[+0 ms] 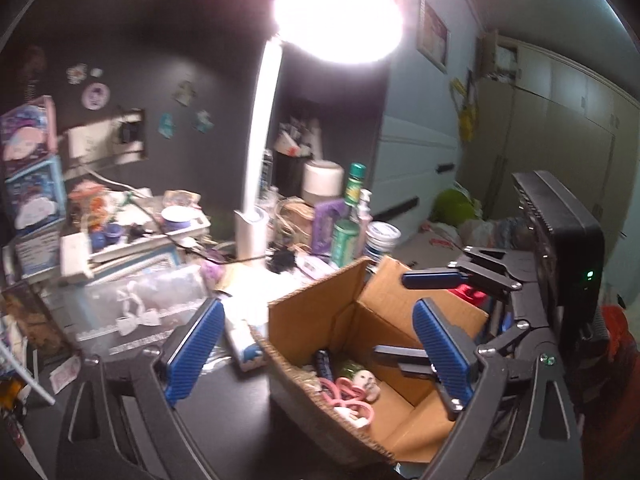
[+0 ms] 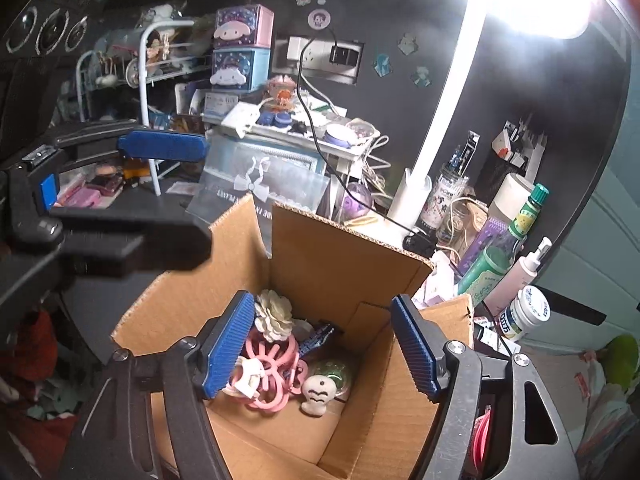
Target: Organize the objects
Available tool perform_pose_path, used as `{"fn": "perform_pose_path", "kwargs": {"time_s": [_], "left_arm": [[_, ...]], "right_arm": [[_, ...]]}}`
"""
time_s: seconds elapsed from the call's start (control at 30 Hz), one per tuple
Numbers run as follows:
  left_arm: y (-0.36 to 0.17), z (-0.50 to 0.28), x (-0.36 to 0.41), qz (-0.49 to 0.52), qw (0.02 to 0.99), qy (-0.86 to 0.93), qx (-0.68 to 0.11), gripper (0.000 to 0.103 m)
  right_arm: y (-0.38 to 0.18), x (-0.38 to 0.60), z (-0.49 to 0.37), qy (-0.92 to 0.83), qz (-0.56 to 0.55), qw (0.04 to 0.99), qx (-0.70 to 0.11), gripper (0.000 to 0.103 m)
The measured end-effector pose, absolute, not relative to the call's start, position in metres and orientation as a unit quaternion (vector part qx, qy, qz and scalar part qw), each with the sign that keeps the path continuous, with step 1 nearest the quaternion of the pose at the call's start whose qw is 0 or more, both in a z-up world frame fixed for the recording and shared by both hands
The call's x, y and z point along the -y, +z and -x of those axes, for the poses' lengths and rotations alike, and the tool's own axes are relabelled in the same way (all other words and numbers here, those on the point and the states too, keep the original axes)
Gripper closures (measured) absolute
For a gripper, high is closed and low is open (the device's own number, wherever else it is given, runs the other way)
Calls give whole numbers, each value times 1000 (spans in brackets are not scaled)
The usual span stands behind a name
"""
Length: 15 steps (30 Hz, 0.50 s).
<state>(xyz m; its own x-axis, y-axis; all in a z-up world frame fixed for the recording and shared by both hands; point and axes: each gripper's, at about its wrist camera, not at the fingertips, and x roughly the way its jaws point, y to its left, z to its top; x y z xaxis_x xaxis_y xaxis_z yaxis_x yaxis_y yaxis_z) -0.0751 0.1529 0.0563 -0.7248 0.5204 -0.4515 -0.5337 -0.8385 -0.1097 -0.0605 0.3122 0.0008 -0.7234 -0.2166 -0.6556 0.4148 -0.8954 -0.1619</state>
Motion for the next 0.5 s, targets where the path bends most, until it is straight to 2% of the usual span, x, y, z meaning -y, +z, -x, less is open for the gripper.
{"fn": "perform_pose_path", "kwargs": {"time_s": [0.07, 0.17, 0.3, 0.37, 0.5], "left_arm": [[56, 66, -142, 223, 250, 942, -11, 8], [54, 53, -125, 200, 202, 959, 5, 0], [50, 39, -107, 185, 142, 972, 17, 0], [47, 36, -100, 187, 134, 973, 21, 0], [43, 28, -90, 189, 124, 974, 25, 0]], "right_arm": [[3, -312, 54, -924, -310, 176, -139, 21], [5, -310, 46, -933, -283, 185, -124, 20], [6, -306, 35, -943, -247, 198, -108, 14], [7, -305, 30, -946, -231, 207, -95, 7], [9, -303, 24, -949, -210, 223, -79, 6]]}}
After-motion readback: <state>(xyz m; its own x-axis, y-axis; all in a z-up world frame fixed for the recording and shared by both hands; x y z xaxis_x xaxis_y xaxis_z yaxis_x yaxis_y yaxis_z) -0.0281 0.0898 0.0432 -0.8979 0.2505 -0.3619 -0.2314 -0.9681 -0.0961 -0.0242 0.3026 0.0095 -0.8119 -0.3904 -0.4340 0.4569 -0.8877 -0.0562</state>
